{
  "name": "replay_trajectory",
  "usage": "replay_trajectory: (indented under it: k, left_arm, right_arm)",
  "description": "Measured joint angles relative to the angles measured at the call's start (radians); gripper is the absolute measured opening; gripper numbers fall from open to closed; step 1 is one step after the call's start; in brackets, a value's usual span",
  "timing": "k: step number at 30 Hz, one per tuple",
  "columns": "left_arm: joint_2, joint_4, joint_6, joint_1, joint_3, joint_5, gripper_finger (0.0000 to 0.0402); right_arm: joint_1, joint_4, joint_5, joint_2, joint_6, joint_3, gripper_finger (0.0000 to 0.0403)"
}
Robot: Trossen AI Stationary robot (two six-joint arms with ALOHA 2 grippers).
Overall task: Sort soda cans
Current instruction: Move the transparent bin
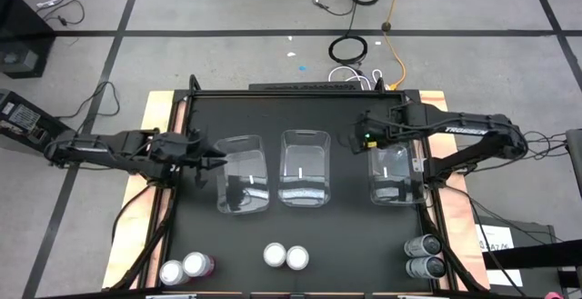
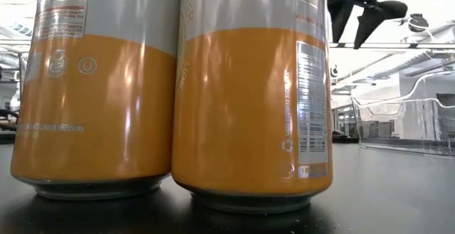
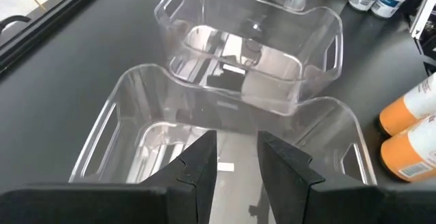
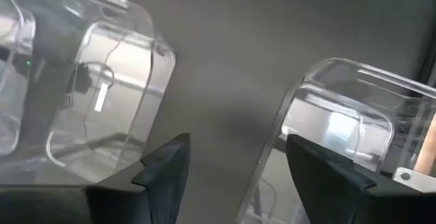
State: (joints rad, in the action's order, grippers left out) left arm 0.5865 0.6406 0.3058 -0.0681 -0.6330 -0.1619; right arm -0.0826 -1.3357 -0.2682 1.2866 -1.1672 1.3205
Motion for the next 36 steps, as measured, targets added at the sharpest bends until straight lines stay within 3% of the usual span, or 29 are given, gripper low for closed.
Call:
replay_trajectory:
  k: [4, 8, 14, 19, 25, 30, 36]
  left_arm:
    - [-0.029, 0.030, -0.005, 0.000, 0.006, 0.006, 0.0116]
    - [-0.056, 0.038, -0.028, 0.000, 0.006, 0.014, 0.0116]
    - [-0.093, 0.045, -0.037, 0.000, 0.006, 0.016, 0.0116]
    - [-0.110, 0.046, -0.047, 0.000, 0.006, 0.019, 0.0116]
    - [-0.111, 0.047, -0.031, 0.000, 0.005, 0.019, 0.0116]
    - [-0.110, 0.047, -0.023, 0.000, 0.005, 0.019, 0.0116]
    - [-0.110, 0.047, -0.023, 0.000, 0.005, 0.019, 0.0116]
  right_arm:
    - [0.042, -0.001, -0.027, -0.007, -0.095, -0.024, 0.0222]
    - [0.081, 0.013, -0.015, -0.008, -0.222, -0.134, 0.0213]
    - [0.112, 0.227, 0.041, -0.040, -0.339, -0.336, 0.0200]
    - [0.111, 0.261, 0.064, -0.041, -0.414, -0.449, 0.0171]
    - [0.101, 0.264, 0.061, -0.042, -0.388, -0.482, 0.0109]
    - [0.081, 0.340, 0.045, -0.038, -0.350, -0.496, 0.0015]
    - [0.061, 0.595, 0.030, 0.021, -0.310, -0.496, 0.0003]
